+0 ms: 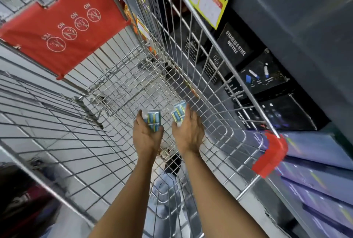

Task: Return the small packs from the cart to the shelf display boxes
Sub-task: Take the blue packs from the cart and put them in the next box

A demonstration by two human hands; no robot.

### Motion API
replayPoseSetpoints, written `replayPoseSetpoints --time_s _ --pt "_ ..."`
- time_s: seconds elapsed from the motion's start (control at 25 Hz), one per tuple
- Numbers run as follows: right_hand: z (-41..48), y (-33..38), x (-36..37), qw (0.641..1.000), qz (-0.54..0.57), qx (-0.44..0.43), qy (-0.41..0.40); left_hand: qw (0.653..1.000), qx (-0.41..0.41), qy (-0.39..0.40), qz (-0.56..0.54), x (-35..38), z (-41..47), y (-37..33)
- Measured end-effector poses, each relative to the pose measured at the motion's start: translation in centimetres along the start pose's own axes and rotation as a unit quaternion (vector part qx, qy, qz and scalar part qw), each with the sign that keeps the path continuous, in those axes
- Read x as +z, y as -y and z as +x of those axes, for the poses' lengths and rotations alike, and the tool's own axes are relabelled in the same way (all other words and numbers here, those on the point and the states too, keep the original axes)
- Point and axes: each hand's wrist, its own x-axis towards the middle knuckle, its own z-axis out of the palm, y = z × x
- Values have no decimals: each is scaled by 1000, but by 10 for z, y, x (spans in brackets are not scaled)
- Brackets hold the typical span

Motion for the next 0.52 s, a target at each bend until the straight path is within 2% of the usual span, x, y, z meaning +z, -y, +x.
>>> replayPoseSetpoints --time_s 0.12,0.24,0.4,0.52 --pt "-3 25 -36 999 0 -38 -33 999 8 -21 -34 -34 7 -25" --pt "-7 58 -92 992 26 -64 -109 993 26 -63 -100 -82 9 -69" --pt "-7 88 -175 971 -11 -114 -210 981 56 -105 -152 -135 5 -136" --pt "-1 100 -241 948 -4 -149 -281 959 123 -140 -214 -159 -6 -195"
